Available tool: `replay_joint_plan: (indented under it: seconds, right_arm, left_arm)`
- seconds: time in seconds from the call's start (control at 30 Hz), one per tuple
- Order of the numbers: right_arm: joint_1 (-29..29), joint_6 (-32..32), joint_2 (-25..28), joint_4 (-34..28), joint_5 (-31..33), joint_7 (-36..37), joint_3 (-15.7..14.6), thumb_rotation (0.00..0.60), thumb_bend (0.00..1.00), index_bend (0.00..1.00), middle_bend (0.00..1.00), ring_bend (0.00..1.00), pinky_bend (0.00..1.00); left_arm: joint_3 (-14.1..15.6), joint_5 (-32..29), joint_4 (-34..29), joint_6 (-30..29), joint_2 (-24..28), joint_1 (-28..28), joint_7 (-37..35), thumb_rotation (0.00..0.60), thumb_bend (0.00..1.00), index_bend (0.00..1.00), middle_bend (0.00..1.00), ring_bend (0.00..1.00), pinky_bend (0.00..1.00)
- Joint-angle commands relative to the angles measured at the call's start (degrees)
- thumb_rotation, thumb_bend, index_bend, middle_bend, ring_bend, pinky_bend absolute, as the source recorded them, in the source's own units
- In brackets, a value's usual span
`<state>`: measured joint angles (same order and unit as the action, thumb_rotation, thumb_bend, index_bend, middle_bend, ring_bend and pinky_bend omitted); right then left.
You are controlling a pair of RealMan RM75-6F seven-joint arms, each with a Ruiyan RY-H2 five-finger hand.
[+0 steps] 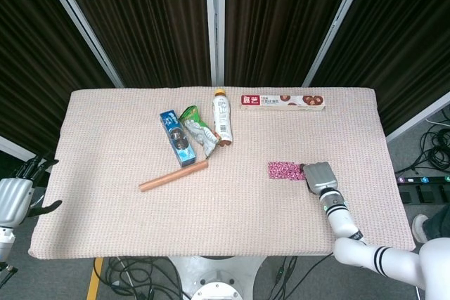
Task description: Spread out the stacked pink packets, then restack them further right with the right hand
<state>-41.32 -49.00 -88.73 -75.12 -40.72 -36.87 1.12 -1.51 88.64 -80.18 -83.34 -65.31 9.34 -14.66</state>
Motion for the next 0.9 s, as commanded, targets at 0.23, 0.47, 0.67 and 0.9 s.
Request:
replay_joint_plan:
  seconds: [0.23, 0.47, 0.67, 0.9]
  right_arm:
    - [0.6, -0.8, 1.5, -1.9, -1.9, 1.9, 0.6, 0.600, 0.65, 0.30, 1.00, 1.00, 0.96]
    - [-0.2, -2.6, 2.3, -6.2, -4.3, 1.7, 1.7, 0.600, 0.65, 0.30, 1.00, 1.00, 0.96]
    - [-1.5, -1.7, 0.1, -5.3, -2.3, -0.2, 1.9, 0.600, 0.65, 0.30, 1.00, 1.00, 0.96]
    - [-2.3, -0.8, -1.8, -3.3, -0.4, -1.1, 1.7, 0.600, 0.66, 0.30, 1.00, 1.00, 0.96]
  left_arm:
    - [-0.1, 0.0, -0.2, 0.0, 0.0, 0.0, 0.2, 0.600, 0.02, 0.24, 0.18, 0.17, 0.30]
    - [-0.2, 0.0, -0.4, -0.1, 0.1, 0.1, 0.0, 0.600, 0.02, 0.24, 0.18, 0.17, 0.30]
    - [-0.2, -0.2, 0.0, 0.0, 0.2, 0.0, -0.4, 0.600, 0.02, 0.24, 0.18, 0.17, 0.30]
    - [0.2, -0.1, 0.7, 0.7, -0.3, 0.0, -0.8, 0.600, 0.02, 0.24, 0.18, 0.17, 0.30]
